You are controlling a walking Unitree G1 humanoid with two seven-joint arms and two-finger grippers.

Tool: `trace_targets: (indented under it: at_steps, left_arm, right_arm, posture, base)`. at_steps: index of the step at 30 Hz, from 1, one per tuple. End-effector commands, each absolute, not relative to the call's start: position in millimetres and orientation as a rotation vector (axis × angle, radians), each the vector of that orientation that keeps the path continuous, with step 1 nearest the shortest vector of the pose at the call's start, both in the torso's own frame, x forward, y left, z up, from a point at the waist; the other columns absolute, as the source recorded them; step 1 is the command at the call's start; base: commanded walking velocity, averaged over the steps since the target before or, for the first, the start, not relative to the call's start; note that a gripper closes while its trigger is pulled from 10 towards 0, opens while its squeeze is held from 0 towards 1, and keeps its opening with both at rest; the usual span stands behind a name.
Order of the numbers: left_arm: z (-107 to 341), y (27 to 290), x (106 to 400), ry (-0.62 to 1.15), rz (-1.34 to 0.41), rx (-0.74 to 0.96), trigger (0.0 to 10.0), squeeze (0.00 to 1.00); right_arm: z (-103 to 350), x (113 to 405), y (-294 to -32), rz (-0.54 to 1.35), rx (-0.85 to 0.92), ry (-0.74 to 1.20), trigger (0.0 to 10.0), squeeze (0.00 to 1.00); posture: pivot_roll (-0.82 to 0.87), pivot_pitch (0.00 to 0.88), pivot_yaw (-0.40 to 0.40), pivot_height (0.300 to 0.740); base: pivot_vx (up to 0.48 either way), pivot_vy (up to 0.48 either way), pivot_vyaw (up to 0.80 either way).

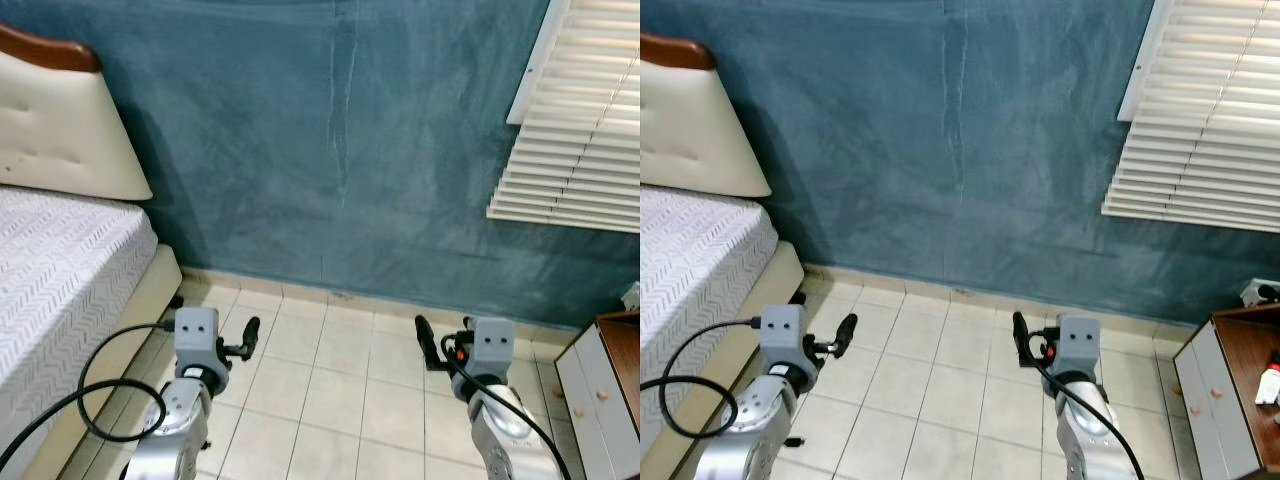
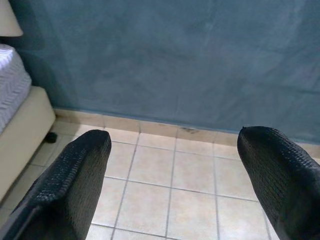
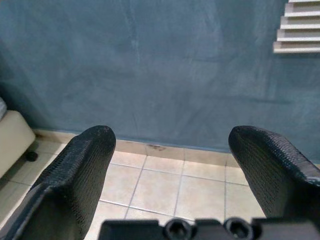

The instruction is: Clean up the room

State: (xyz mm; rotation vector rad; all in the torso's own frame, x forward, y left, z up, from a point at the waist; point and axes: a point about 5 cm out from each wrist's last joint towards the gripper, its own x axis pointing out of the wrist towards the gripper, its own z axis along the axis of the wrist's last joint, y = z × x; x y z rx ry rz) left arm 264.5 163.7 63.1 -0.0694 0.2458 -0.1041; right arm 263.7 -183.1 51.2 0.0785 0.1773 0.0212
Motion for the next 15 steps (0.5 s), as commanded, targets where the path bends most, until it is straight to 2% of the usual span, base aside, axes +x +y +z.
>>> trace_targets:
  at_steps: [1,5,10,15]
  left_arm:
    - [61.3,172.7,266.0,0.264,-0.080,-0.046,10.0,0.00]
    - [58.0,181.3,261.1,0.281,-0.049,-0.034,10.0,0.00]
    - [58.4,177.6,258.9,0.267,-0.048,0.008,10.0,0.00]
    - [56.9,175.0,259.8,0.271,-0.042,-0.022,10.0,0.00]
  right_arm:
    - [48.7,263.8,-182.4,0.024,0.092,0.183,10.0,0.00]
    - [43.0,262.6,-178.9,0.045,0.103,0.218,10.0,0.00]
    - [40.6,262.0,-178.1,0.056,0.094,0.217,10.0,0.00]
    - [41.0,264.6,-179.0,0.063,0.090,0.213,10.0,0.00]
  posture:
    - [-0.03,0.000,0.048,0.740]
    - [-0.03,0.000,0.056,0.740]
    - [-0.02,0.000,0.055,0.740]
    - [-0.02,0.000,0.051,0.740]
  base:
    - [0.000,0.000,0.42]
    - [0.000,0.000,0.54]
    - [0.000,-0.436,0.57]
    - [0.000,0.000,0.57]
